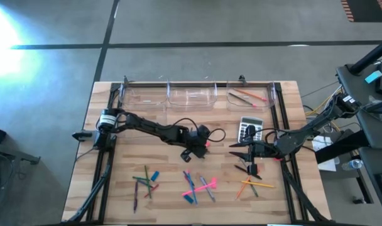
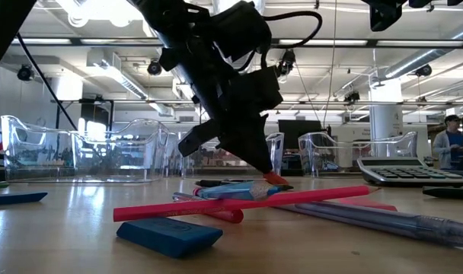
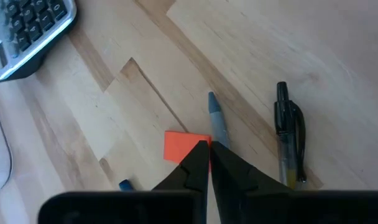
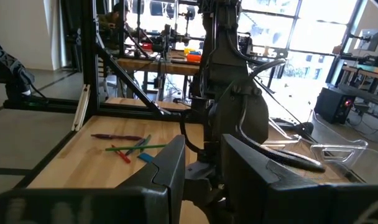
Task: Sort crayons/erasers/pens/pencils in bins
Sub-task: Put the orange eraser into the bottom transparent bin
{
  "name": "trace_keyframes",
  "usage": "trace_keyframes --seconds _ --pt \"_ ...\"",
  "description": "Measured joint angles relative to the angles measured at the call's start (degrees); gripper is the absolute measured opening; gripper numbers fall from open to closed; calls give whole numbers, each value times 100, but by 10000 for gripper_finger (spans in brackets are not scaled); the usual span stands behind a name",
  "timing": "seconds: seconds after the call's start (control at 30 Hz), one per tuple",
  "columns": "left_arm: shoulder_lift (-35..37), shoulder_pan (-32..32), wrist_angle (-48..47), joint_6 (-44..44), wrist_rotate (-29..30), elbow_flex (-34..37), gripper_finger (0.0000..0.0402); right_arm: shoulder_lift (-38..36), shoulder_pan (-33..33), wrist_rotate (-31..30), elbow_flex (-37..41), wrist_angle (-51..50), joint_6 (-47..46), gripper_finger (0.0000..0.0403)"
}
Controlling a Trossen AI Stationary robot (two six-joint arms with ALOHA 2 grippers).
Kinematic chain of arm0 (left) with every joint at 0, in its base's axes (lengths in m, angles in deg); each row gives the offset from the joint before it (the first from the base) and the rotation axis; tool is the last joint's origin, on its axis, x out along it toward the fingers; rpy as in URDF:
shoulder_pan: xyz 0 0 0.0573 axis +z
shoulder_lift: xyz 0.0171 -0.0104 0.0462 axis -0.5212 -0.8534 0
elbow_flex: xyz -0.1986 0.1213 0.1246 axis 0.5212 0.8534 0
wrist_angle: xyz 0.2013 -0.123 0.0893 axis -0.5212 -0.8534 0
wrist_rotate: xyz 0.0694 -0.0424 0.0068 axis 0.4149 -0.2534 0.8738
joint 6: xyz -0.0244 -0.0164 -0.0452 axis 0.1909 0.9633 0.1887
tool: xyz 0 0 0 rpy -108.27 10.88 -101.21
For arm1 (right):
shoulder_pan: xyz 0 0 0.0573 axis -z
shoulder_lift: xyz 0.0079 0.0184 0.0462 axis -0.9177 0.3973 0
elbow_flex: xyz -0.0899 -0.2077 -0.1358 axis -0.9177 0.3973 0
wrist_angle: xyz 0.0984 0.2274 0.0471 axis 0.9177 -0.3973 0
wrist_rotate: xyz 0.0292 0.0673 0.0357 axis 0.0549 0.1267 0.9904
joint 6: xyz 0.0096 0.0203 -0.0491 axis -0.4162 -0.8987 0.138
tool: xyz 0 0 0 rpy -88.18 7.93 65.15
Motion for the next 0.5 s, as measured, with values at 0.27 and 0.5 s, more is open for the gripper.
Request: trace_keyframes --seconds 0.27,0.5 --pt "207 -2 -43 49 2 0 0 0 -1 0 0 -18 -3 95" --pt "608 -16 -246 61 6 0 0 2 -1 0 10 -22 -2 95"
